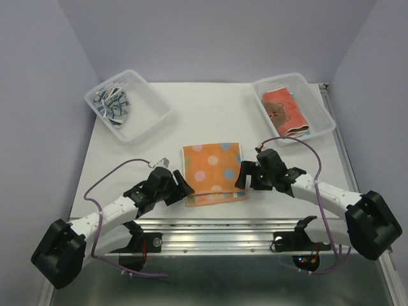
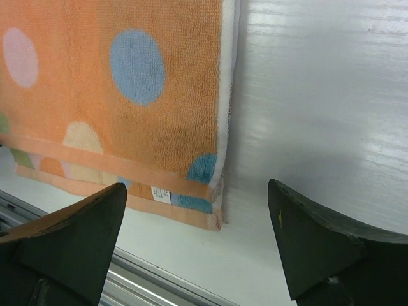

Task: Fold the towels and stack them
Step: Fold the towel

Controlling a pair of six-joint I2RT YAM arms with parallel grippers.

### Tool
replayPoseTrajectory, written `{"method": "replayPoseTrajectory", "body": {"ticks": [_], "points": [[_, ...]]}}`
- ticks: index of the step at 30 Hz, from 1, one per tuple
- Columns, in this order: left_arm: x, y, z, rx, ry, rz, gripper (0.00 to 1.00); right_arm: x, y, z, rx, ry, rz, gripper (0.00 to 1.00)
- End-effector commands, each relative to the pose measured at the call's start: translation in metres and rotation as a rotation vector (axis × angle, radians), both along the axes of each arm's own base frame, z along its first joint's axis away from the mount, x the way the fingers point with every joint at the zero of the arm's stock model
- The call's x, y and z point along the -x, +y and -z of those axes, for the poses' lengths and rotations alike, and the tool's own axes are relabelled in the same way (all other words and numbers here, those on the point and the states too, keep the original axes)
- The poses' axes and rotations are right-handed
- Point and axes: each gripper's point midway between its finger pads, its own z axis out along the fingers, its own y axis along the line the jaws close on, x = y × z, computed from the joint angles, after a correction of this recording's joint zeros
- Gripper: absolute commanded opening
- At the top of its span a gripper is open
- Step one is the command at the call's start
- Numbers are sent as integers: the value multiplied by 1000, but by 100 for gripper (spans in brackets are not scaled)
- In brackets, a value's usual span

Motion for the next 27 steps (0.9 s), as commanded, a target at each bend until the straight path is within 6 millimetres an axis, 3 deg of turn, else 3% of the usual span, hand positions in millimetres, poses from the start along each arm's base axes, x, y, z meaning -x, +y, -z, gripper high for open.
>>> {"method": "replayPoseTrajectory", "body": {"ticks": [1, 10, 21, 27], "points": [[-3, -11, -5, 39, -5, 24, 70, -7, 11, -2, -39, -25, -16, 96], [-5, -15, -6, 38, 2, 37, 58, -8, 9, -2, -29, -33, -19, 93], [-7, -11, -1, -49, 39, 52, 54, -5, 6, 2, -17, -32, -17, 92], [-14, -10, 0, -126, 58, 71, 39, -3, 4, 4, -6, -32, -28, 89]]}}
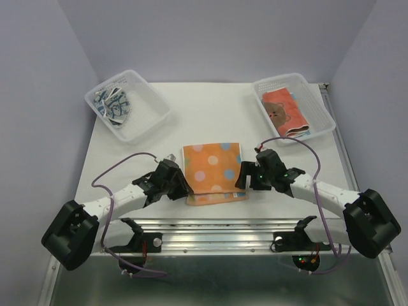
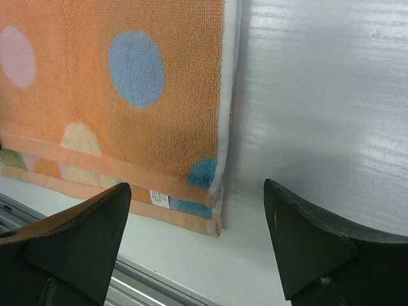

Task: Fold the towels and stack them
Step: Fold the towel

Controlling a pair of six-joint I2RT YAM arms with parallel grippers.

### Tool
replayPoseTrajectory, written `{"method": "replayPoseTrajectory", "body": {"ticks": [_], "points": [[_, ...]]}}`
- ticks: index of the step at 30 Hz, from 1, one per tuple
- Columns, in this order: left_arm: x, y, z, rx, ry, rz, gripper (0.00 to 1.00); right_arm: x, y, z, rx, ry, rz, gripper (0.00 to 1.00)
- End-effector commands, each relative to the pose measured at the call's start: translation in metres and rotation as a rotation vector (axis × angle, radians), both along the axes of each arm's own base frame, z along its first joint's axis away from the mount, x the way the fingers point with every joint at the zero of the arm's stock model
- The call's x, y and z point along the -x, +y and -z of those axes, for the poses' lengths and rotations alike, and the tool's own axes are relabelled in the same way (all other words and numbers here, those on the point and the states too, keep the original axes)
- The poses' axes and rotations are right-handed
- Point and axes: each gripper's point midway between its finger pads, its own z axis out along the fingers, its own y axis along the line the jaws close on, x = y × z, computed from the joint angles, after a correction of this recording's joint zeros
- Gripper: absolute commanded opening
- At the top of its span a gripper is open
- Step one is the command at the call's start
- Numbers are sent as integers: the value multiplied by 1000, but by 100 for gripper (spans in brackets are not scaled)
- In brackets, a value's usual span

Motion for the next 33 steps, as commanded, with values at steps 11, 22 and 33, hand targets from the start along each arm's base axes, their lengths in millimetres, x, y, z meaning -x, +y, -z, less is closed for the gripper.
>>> {"method": "replayPoseTrajectory", "body": {"ticks": [11, 22, 33], "points": [[-5, 6, -1, -117, 9, 53, 47, 2, 3, -5, 4, -27, -65, 80], [-13, 14, -6, -176, -11, 32, 52, 13, 16, -13, -19, -30, -147, 66], [-17, 11, -9, -183, -15, 51, 49, 10, 18, -16, 3, -45, -153, 64]]}}
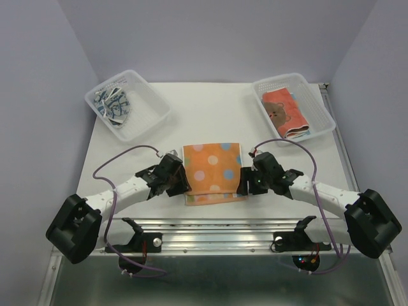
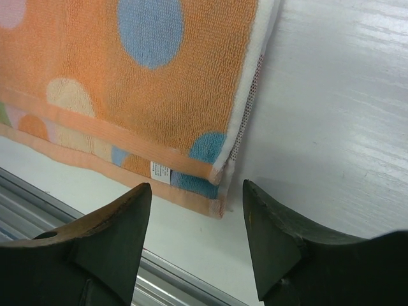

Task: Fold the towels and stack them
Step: Fold the towel

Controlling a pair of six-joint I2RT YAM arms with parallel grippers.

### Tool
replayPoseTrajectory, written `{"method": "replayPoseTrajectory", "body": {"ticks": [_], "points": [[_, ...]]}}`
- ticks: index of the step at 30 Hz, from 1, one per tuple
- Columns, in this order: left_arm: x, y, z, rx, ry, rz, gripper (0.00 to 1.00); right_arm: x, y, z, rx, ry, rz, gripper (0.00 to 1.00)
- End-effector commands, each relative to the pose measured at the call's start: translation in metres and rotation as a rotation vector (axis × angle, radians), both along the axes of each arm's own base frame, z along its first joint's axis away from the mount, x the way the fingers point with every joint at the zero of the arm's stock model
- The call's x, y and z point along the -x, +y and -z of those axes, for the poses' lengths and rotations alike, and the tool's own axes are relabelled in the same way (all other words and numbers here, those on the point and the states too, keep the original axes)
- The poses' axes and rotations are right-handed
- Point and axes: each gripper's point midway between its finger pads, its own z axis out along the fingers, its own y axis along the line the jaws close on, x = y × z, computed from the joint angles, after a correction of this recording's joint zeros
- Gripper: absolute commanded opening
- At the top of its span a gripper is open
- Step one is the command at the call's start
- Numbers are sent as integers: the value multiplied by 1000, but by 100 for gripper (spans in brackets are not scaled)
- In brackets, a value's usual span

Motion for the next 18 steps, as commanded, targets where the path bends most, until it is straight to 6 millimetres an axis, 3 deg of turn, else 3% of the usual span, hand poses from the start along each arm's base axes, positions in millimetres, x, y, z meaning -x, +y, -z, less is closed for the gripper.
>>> {"method": "replayPoseTrajectory", "body": {"ticks": [1, 8, 18], "points": [[-5, -1, -2, -31, -8, 12, 49, -14, 9, -20, -21, -68, -9, 64], [-8, -5, -4, -16, -8, 10, 22, -13, 7, -18, -9, -64, -8, 61], [-10, -3, -11, -53, -13, 44, 22, -15, 6, -19, 5, -78, -10, 61]]}}
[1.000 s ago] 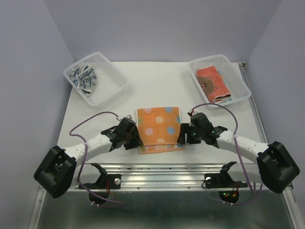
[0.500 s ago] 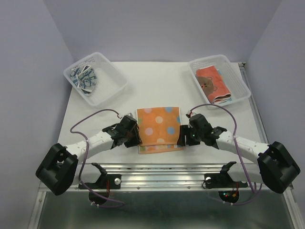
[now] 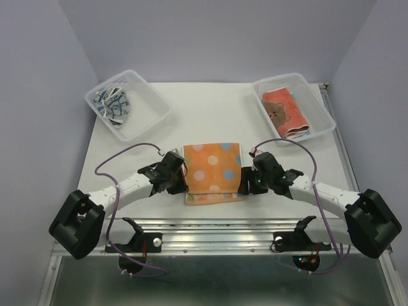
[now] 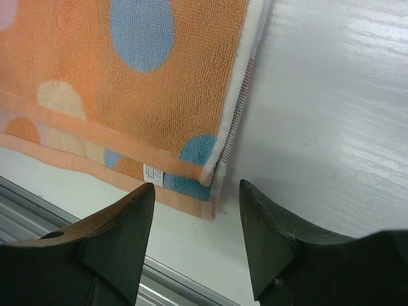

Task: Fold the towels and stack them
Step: Fold the towel

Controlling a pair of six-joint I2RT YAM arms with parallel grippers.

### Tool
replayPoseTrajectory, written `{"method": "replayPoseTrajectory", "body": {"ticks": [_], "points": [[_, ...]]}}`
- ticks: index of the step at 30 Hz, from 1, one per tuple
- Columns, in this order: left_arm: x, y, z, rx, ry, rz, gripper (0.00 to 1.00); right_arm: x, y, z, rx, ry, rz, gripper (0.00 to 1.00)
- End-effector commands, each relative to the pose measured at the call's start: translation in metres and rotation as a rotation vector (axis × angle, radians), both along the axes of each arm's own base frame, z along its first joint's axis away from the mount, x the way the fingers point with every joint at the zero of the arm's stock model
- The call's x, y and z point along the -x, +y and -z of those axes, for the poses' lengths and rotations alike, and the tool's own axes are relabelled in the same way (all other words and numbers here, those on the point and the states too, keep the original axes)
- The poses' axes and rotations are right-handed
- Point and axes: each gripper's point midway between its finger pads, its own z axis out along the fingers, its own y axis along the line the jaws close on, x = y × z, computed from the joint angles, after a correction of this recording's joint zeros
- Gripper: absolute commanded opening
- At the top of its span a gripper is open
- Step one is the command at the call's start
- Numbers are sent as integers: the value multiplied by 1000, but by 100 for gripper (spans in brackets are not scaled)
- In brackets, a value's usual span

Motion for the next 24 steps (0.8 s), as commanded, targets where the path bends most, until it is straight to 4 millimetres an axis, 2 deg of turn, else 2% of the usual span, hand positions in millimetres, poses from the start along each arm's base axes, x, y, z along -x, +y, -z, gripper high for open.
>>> {"method": "replayPoseTrajectory", "body": {"ticks": [1, 5, 13, 14, 16, 24], "points": [[-7, -3, -13, -25, -27, 36, 22, -14, 9, -21, -10, -67, -18, 60], [-5, -1, -16, -50, -13, 69, 22, -13, 9, -22, -8, -68, -26, 56], [-1, 4, -12, -107, 29, 105, 22, -13, 8, -19, 11, -65, -37, 54], [-2, 4, -13, -107, 25, 107, 10, -14, 9, -20, 8, -66, -38, 52], [-2, 2, -14, -100, 25, 106, 0, -14, 11, -22, 2, -74, -43, 51], [1, -6, -14, -41, 31, 109, 0, -12, 21, -27, -28, -63, -76, 47]]}}
